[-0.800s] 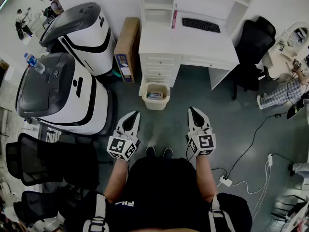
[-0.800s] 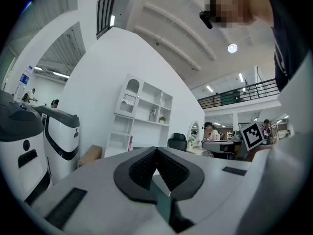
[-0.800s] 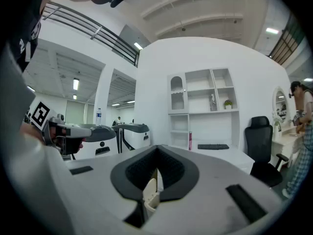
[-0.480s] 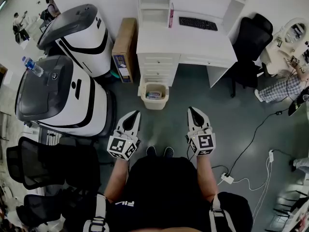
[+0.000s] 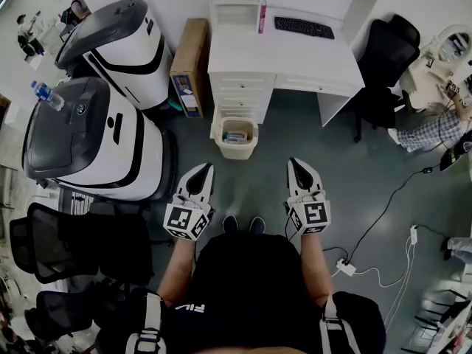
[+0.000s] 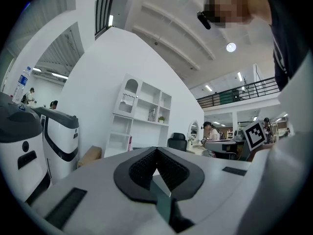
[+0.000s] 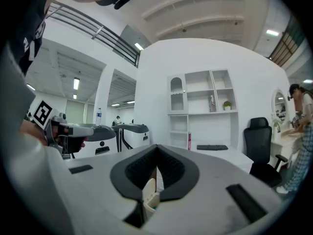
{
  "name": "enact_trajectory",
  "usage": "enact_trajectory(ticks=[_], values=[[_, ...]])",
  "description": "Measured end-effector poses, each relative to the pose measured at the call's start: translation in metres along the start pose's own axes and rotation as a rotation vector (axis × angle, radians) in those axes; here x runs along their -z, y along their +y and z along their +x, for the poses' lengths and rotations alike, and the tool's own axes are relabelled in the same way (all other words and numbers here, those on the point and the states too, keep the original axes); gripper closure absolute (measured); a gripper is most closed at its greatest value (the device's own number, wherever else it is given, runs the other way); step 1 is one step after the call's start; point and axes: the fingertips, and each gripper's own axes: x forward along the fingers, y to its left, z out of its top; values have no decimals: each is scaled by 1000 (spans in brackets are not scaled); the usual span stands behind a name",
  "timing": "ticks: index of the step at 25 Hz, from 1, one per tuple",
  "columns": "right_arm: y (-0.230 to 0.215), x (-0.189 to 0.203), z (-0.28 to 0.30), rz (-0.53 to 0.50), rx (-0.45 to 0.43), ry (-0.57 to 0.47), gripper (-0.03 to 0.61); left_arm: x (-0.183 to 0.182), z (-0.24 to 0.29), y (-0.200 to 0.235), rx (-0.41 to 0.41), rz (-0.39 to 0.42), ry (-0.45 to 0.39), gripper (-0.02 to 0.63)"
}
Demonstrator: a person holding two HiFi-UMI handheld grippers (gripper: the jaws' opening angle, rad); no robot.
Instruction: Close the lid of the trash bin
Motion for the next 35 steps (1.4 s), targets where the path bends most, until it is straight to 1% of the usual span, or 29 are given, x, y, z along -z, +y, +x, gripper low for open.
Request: enact_trajectory(ticks=[3, 4, 6, 7, 9, 12, 18, 22, 25, 30, 35], values=[[-5, -1, -1, 19, -11, -13, 574, -5, 1, -3, -38, 32, -22, 607], [-8, 0, -1, 22, -13, -13, 574, -5, 3, -5, -39, 39, -21, 580], [-12, 3, -2, 32, -17, -9, 574, -2, 7, -12, -17, 34, -2, 367], [-14, 5, -3, 38, -19, -7, 574, 0, 8, -16, -8, 30, 3, 356], [-18, 6, -3, 43, -25, -8, 574, -1, 10, -21, -7, 27, -1, 356], [-23, 9, -2, 45, -39, -8, 574, -1, 11, -21, -36, 21, -12, 356], [-37, 12, -2, 56, -69, -10, 574, 3, 17, -27, -74, 13, -5, 356], [-47, 15, -1, 60, -91, -13, 574, 6, 20, -40, -79, 22, -1, 356], [-54, 25, 0, 76, -102, -8, 574, 14, 24, -46, -87, 20, 1, 356], [-56, 42, 6, 93, -122, 20, 574, 29, 34, -43, -90, 14, 30, 356], [-61, 48, 24, 91, -110, 24, 574, 34, 53, -27, -78, 12, 31, 356]])
